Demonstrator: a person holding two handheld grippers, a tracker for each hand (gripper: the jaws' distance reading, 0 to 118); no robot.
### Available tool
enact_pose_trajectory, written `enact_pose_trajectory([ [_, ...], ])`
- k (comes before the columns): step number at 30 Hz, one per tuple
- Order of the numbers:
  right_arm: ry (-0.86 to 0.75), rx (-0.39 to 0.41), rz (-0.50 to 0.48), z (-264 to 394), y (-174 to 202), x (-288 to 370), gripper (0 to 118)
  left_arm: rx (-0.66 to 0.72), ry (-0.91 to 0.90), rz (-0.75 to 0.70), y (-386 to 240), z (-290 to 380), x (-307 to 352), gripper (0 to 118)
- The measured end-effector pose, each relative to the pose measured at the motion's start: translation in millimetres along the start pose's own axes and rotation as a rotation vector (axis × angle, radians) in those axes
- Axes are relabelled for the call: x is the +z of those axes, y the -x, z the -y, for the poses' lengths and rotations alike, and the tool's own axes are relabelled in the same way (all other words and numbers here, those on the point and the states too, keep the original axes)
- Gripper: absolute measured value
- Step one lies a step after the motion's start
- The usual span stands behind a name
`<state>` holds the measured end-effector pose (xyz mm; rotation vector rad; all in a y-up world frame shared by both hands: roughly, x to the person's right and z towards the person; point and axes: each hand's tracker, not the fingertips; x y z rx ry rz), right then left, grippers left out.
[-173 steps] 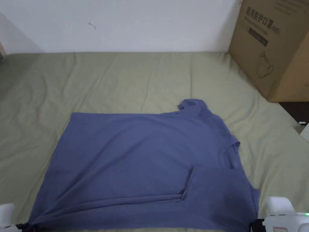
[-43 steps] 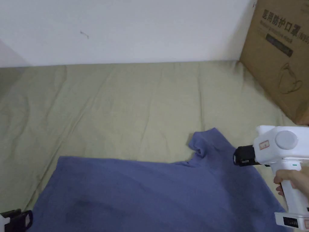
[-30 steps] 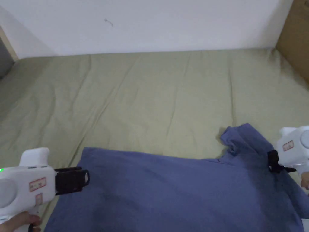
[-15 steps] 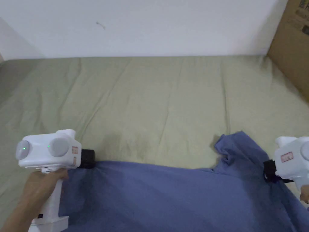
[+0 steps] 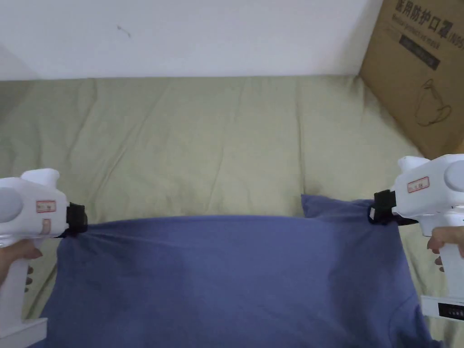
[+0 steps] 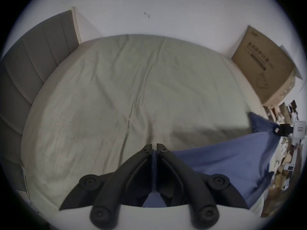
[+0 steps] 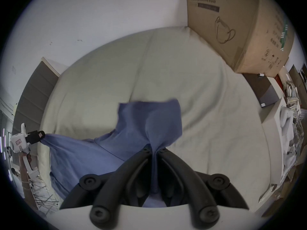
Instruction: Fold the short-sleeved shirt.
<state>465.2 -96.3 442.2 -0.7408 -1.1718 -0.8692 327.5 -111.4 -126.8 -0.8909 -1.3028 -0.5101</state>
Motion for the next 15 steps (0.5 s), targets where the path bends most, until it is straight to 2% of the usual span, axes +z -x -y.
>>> enact_pose_trajectory([
  [7, -0.043, 0.066, -0.033, 77, -8, 94, 2, -0.011, -0.07, 0.036, 10, 75, 108, 3],
  [15, 0.07, 0.074, -0.016, 210, -19, 109, 2, -0.031, 0.029, 0.001, 16, 177, 129, 3],
])
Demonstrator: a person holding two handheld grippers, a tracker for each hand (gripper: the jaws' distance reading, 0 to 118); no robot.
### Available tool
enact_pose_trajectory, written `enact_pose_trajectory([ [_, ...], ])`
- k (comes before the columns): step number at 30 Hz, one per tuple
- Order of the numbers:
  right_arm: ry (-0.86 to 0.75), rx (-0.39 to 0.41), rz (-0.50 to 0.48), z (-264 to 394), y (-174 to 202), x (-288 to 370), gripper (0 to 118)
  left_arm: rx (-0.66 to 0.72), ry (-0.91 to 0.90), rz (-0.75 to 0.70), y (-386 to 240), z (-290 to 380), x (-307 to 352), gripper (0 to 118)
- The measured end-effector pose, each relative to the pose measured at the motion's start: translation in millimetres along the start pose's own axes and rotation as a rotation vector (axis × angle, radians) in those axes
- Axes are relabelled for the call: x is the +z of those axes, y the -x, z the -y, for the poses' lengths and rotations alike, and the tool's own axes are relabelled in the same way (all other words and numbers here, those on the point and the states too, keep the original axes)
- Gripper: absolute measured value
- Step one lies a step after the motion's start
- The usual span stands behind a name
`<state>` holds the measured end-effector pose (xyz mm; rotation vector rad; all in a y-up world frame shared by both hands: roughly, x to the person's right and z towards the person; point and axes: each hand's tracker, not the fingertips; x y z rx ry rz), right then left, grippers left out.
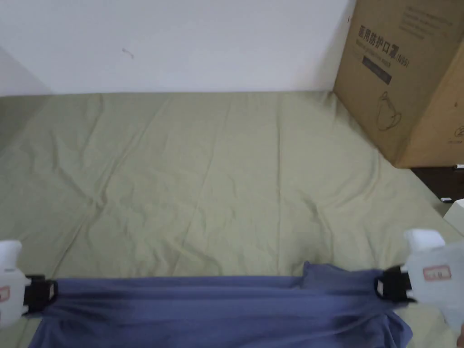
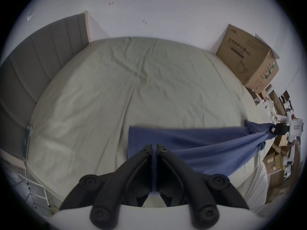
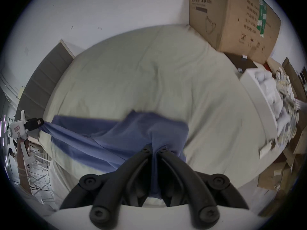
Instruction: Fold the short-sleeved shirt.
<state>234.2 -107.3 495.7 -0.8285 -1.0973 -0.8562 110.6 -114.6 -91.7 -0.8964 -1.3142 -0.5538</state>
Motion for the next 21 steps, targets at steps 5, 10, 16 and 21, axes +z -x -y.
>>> enact_pose_trajectory([
  [5, 0.025, -0.005, 0.001, 52, -8, -31, 17, 0.088, 0.025, 0.0, 13, 41, -12, 12],
  [10, 0.017, 0.066, 0.084, 62, 4, -21, 77, 0.168, 0.061, 0.018, 24, 51, -7, 112],
  [16, -0.271, 0.079, 0.051, 45, 36, 37, 76, 0.32, -0.119, 0.196, 32, 48, 39, 103],
  [21, -0.514, 0.008, -0.035, 45, 86, 60, 4, 0.402, -0.149, 0.28, 33, 63, 44, 5],
])
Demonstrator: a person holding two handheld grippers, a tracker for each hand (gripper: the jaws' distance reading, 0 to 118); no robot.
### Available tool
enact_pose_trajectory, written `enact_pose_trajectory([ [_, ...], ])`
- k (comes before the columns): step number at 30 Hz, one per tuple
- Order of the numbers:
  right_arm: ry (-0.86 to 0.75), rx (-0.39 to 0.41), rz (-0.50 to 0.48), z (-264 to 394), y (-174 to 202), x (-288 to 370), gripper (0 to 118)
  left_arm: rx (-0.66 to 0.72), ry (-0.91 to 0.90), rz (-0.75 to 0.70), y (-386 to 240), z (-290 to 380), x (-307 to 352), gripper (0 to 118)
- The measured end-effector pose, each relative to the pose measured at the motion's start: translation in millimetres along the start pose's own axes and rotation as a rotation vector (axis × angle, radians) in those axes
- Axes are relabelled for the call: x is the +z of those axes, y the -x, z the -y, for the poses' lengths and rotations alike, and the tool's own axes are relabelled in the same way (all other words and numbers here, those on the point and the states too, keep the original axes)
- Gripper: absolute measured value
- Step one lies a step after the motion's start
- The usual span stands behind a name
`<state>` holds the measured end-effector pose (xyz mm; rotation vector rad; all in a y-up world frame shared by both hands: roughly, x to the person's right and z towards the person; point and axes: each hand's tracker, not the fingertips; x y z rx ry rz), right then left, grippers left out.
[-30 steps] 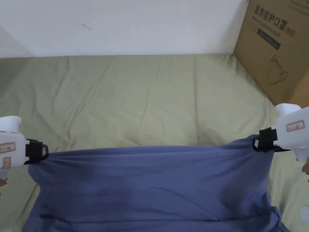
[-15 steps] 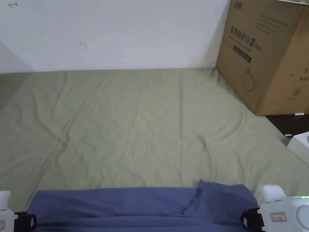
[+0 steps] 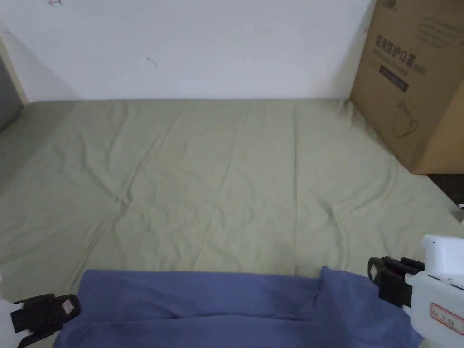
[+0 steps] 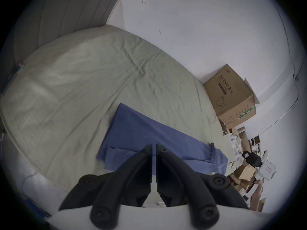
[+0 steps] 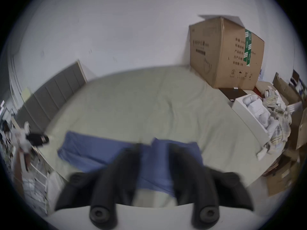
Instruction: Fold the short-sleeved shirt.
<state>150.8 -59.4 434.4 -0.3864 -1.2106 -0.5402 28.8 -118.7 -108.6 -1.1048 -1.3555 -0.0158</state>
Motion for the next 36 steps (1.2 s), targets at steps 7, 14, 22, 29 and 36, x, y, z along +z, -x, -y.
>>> enact_pose_trajectory([
  [7, 0.057, 0.013, -0.108, 13, 42, -22, 3, 0.116, 0.012, 0.021, 34, 22, -4, 11],
  [14, 0.141, 0.008, -0.134, 21, 49, -37, 3, 0.328, 0.008, 0.127, 82, 25, -28, 114],
  [22, 0.204, 0.017, -0.138, 23, 58, -51, 3, 0.527, 0.042, 0.265, 118, 20, -102, 113],
  [29, 0.226, 0.03, -0.149, 21, 62, -62, 3, 0.526, 0.138, 0.148, 110, 11, -154, 10],
  [36, 0.232, 0.038, -0.146, 21, 53, -60, 3, 0.447, 0.114, 0.127, 95, 2, -128, 8],
])
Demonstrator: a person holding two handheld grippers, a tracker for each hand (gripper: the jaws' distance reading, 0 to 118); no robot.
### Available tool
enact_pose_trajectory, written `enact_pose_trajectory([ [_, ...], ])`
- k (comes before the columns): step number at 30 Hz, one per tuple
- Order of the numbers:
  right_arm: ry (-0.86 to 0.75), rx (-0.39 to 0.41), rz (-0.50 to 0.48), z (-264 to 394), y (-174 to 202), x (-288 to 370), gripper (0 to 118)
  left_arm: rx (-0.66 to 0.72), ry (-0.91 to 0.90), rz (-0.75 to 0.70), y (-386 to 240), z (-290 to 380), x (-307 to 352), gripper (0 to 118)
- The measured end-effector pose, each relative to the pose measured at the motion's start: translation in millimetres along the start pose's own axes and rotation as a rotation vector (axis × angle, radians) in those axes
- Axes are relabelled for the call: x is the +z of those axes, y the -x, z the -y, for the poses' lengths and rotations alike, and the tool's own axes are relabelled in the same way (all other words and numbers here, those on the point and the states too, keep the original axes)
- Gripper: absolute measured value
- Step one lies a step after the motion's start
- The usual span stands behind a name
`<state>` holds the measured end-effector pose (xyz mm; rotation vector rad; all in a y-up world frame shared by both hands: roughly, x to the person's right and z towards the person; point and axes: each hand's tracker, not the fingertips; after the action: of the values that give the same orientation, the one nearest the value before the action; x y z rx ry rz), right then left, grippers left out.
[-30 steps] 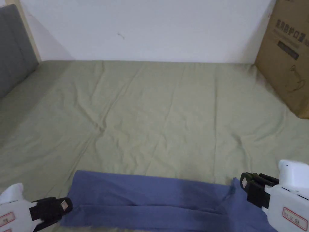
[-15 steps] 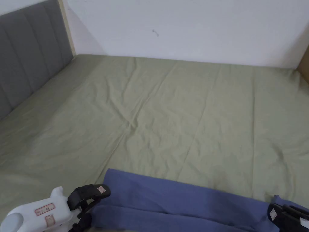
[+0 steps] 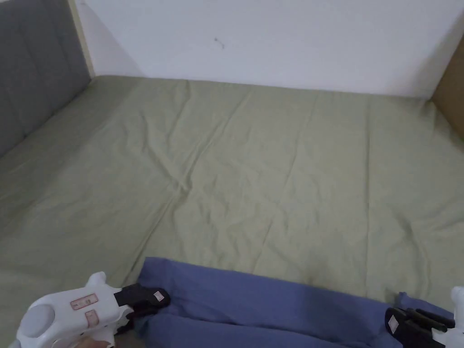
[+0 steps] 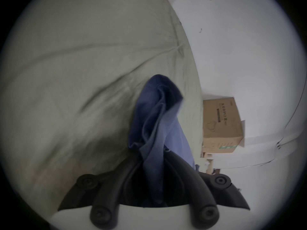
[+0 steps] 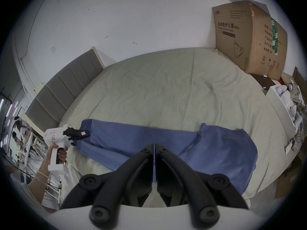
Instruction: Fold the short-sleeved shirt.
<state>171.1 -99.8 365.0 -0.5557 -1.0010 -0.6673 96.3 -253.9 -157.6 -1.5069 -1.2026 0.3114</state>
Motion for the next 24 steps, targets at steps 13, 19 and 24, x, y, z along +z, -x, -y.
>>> enact_pose_trajectory([
  [13, -0.101, -0.155, 0.092, 12, -74, 52, 3, -0.96, -0.027, -0.108, -254, 126, -1, 9],
  [19, -0.139, -0.283, 0.17, 35, -117, 80, 3, -1.133, 0.298, 0.037, -286, 223, -96, 9],
  [24, -0.158, -0.372, 0.21, 52, -141, 97, 3, -1.183, 0.367, -0.232, -266, 246, -148, 98],
])
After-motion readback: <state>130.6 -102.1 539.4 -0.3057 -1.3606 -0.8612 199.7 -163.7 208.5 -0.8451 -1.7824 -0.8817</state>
